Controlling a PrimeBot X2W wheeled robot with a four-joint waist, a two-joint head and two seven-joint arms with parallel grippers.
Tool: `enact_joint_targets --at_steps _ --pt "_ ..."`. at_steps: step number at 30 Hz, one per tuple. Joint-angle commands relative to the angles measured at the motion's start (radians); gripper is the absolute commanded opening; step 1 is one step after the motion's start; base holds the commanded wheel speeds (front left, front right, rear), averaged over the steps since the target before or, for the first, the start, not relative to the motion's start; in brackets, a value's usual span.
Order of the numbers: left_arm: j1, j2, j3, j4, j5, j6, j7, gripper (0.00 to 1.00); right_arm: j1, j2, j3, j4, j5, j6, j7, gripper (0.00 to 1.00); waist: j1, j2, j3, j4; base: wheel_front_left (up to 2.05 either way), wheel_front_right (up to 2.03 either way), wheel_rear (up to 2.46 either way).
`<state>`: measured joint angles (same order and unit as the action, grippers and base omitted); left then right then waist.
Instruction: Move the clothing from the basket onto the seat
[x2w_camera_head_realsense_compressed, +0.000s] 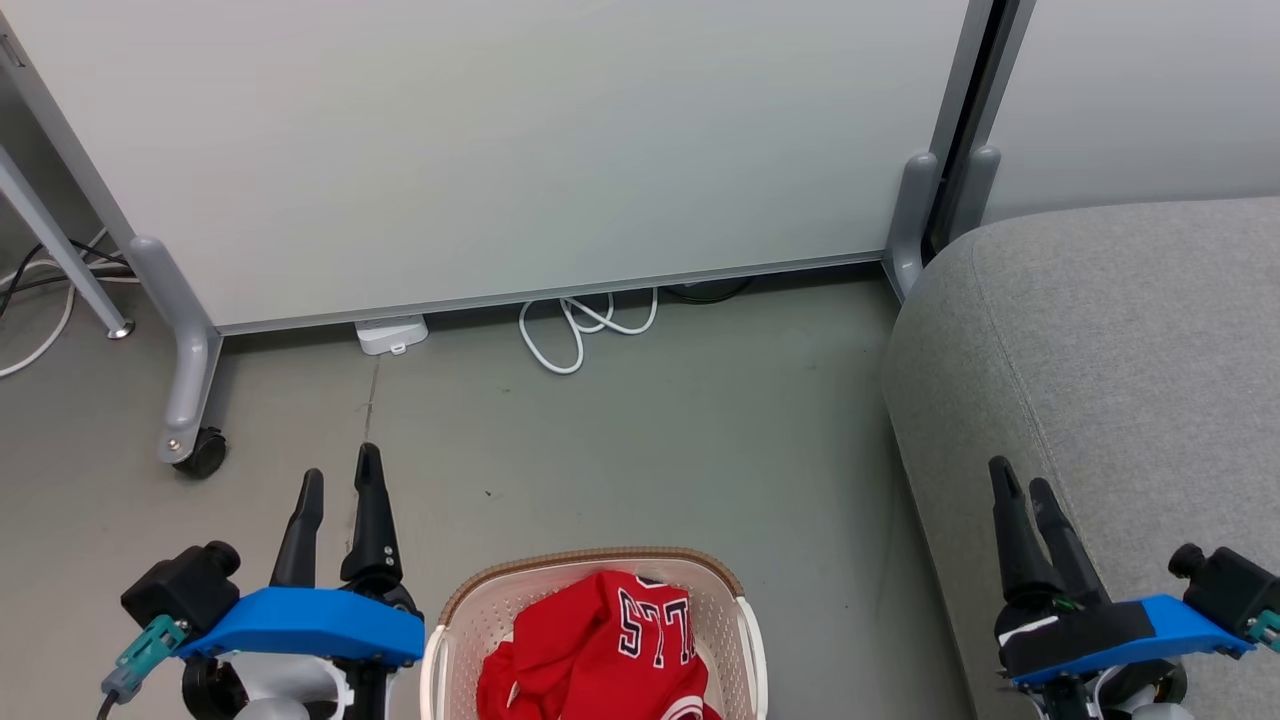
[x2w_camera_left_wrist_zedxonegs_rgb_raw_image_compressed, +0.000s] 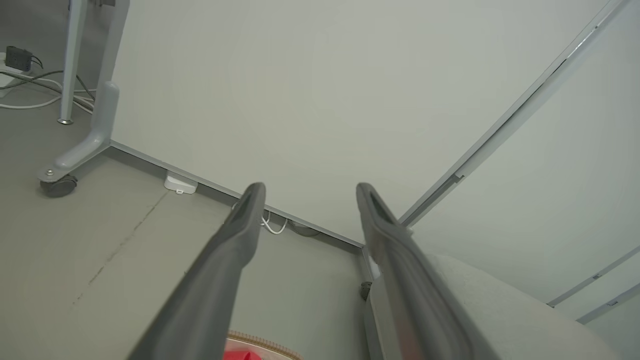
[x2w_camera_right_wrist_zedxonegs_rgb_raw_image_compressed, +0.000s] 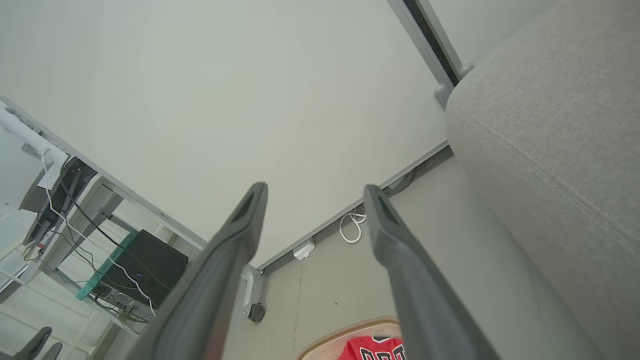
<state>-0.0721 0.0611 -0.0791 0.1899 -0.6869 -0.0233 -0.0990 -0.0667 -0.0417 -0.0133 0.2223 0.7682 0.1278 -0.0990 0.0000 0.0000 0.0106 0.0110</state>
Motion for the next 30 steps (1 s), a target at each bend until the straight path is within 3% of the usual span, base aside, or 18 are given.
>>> enact_joint_targets --at_steps 1,30 --pt "-0.030 0.012 -0.011 -0.016 0.042 0.008 -0.012 1.00 -0.024 -0.007 0.004 -0.008 -0.044 0.003 -0.012 1.00 0.0000 0.0000 0.000 0.000 0.00 0.00 0.00" --pt "-0.044 0.028 -0.086 0.003 0.333 0.047 -0.085 1.00 -0.032 -0.010 0.032 0.006 -0.353 0.003 -0.085 1.00 0.0000 0.0000 0.003 0.006 0.00 0.00 0.00"
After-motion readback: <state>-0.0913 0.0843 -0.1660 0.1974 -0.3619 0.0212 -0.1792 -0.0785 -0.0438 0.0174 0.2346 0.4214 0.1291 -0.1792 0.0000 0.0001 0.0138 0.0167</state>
